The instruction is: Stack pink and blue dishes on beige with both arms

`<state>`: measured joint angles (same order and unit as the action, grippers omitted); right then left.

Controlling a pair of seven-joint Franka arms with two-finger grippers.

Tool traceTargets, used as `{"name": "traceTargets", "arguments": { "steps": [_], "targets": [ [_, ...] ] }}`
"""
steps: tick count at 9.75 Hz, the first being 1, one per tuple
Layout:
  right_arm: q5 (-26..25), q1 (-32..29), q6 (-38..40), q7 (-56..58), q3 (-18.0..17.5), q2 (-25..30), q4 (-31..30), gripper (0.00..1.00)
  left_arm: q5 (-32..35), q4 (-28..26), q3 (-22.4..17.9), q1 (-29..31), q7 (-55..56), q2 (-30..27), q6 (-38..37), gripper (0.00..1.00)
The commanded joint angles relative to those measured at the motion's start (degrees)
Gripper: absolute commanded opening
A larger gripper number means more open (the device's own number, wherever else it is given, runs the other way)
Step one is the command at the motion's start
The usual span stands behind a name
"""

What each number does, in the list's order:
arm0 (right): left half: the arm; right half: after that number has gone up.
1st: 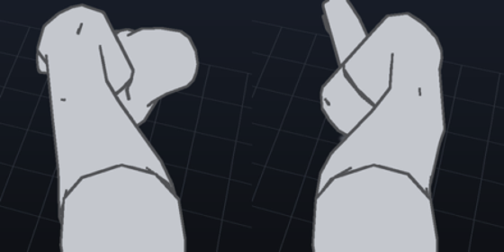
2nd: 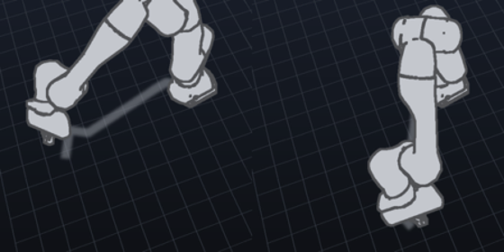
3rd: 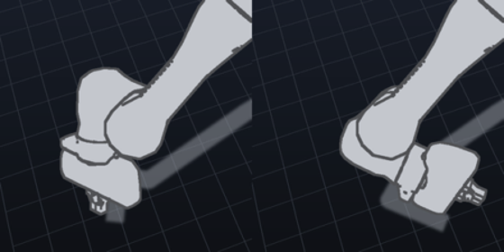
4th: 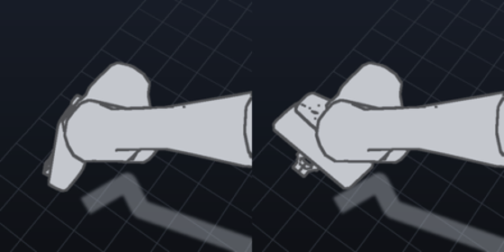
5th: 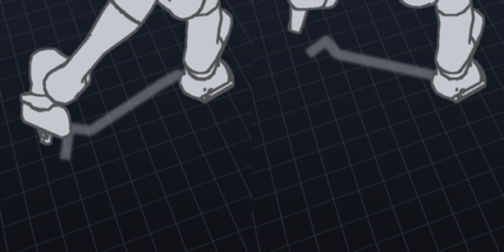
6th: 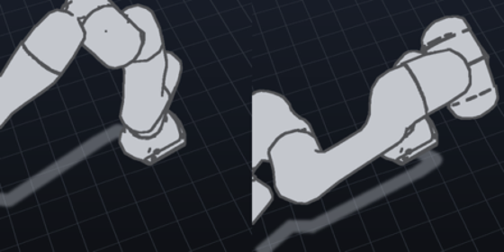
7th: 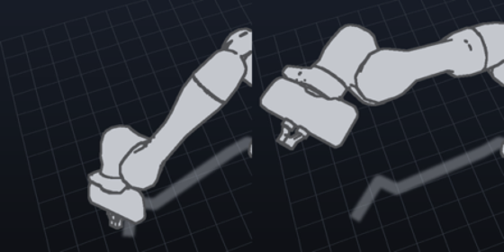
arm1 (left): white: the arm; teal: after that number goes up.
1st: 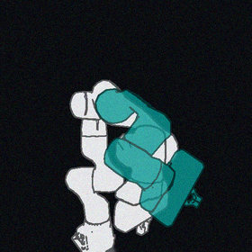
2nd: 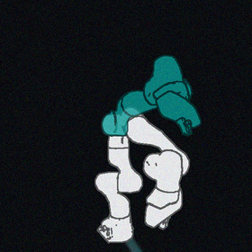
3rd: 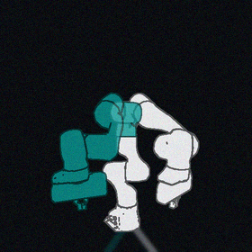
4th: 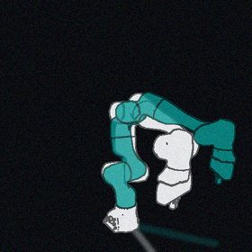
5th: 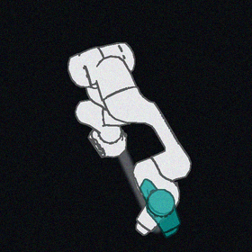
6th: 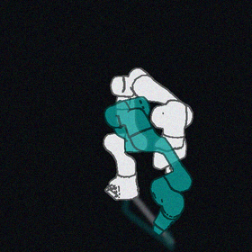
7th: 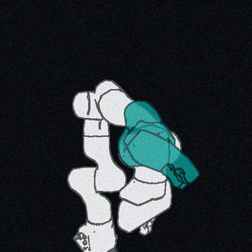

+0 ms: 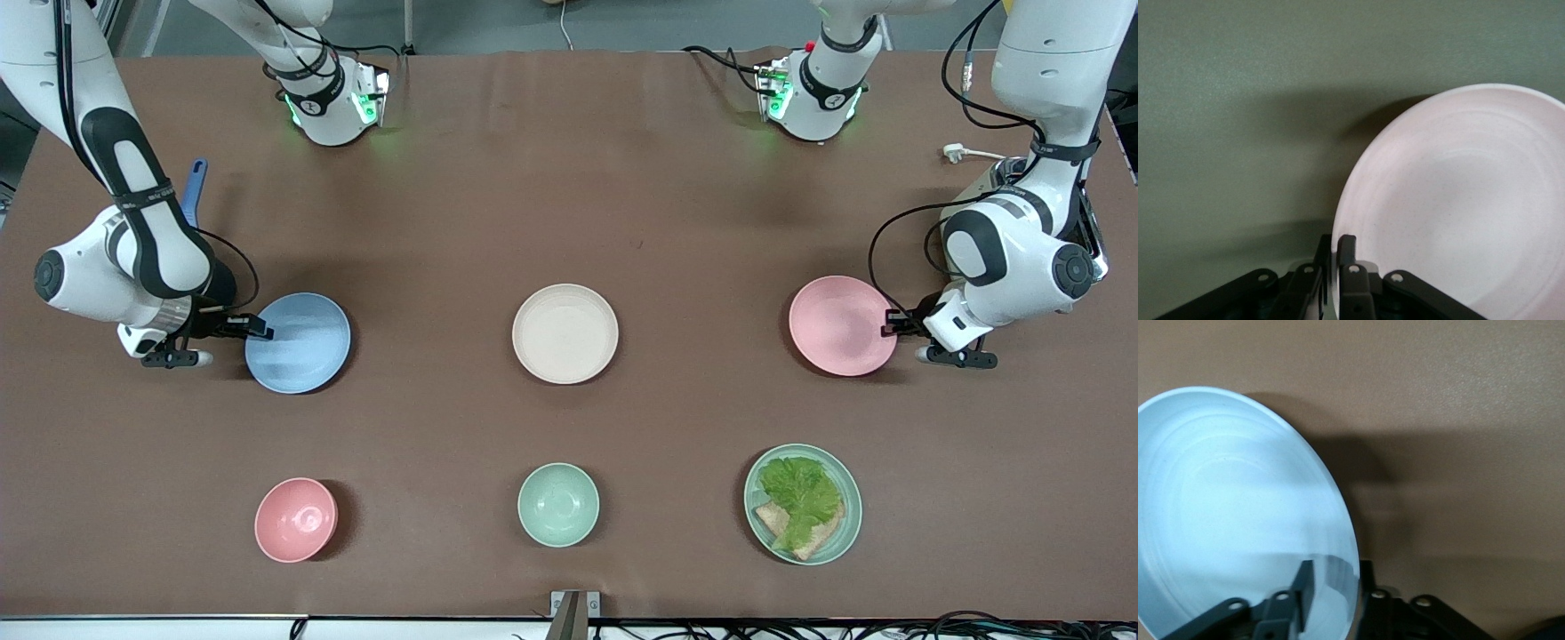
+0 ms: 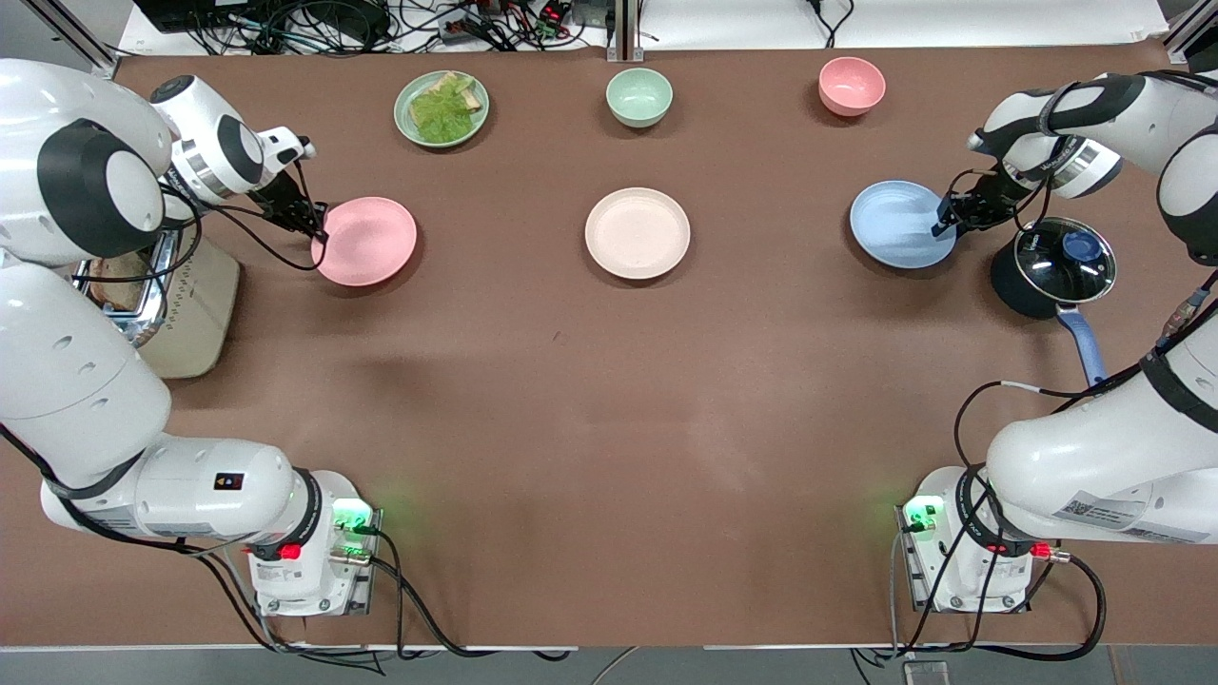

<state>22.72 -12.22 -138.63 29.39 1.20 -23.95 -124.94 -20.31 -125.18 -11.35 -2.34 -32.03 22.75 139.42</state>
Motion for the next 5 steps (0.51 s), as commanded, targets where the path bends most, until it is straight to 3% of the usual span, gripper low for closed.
{"name": "traceTargets", "arguments": {
  "steps": [1, 3, 5],
  "targets": [
    [1.9, 0.1, 1.7, 0.2, -0.1, 0.6, 1.3, 0.01, -1.0, -0.4, 0.3, 0.4, -1.2, -3.8, -2.6, 0.0],
    [1.2, -0.3, 17.5, -2.9, 0.6, 2.8, 9.1, 0.01, -0.9, 3.1, 3.1, 0.4, 0.9, -10.0, -12.3, 0.0],
    [0.9, 0.0, 27.7, -7.1, 1.8, 4.8, 15.5, 0.01, 0.0, 7.7, 7.7, 0.5, 7.0, -14.6, -20.6, 0.0]
  ]
}}
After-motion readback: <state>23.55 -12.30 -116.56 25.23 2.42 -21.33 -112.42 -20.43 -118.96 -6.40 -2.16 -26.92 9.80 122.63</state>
